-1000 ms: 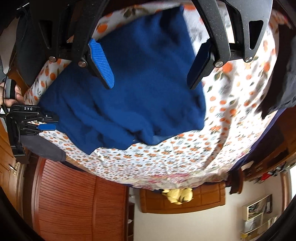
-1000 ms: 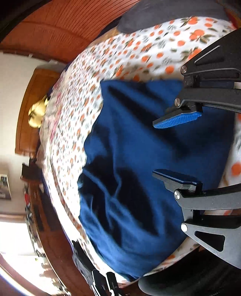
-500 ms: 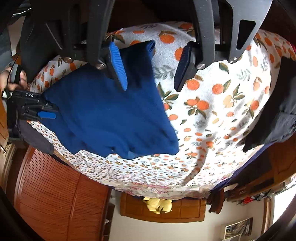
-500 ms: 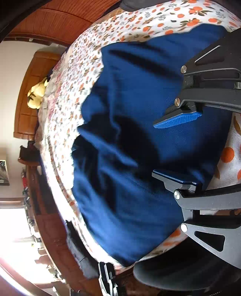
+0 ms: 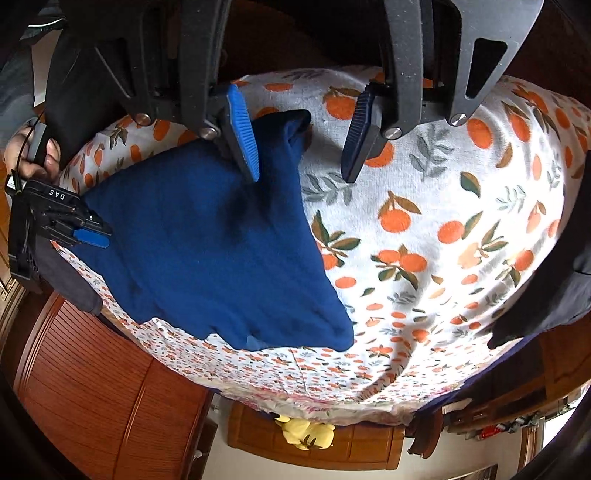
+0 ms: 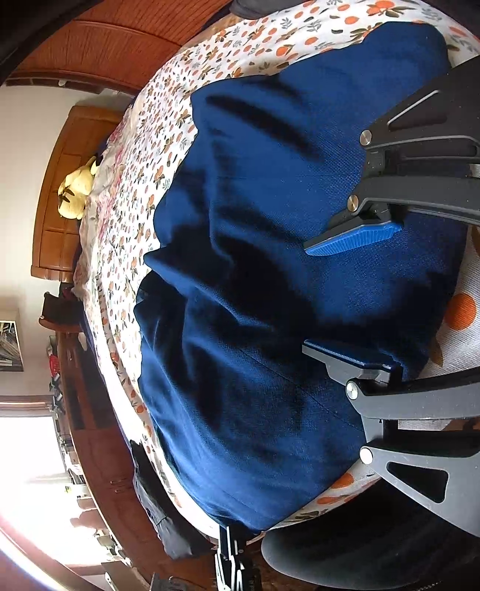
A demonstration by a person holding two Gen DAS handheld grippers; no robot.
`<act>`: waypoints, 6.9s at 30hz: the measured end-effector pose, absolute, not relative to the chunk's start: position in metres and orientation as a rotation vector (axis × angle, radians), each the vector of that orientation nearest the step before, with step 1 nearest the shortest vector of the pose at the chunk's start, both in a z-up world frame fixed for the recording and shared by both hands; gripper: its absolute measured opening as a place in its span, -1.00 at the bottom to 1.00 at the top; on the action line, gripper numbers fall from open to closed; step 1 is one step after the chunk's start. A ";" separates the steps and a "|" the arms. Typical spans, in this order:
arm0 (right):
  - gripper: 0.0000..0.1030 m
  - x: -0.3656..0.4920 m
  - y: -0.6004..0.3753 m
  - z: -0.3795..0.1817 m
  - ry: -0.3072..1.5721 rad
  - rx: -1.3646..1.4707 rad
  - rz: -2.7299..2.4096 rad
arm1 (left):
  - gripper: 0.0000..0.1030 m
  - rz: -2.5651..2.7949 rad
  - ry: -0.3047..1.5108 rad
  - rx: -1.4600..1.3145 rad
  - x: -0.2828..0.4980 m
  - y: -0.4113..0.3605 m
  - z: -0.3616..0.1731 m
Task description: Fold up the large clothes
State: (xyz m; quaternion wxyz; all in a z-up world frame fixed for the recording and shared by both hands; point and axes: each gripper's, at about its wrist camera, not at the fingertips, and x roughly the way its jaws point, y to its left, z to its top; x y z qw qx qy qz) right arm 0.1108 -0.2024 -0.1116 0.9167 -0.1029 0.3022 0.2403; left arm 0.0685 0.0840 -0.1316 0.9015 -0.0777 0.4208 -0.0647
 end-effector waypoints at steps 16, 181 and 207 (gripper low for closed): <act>-0.06 0.112 -0.206 -0.114 0.617 -0.173 0.512 | -0.25 -0.147 0.885 -0.286 0.069 0.076 -0.140; -0.61 0.125 -0.396 -0.109 0.675 0.308 0.406 | -0.71 -0.499 0.933 0.041 0.420 -0.102 -0.118; -0.66 0.095 -0.573 0.028 0.264 0.109 0.209 | -0.75 -0.613 0.558 0.185 0.382 -0.307 0.077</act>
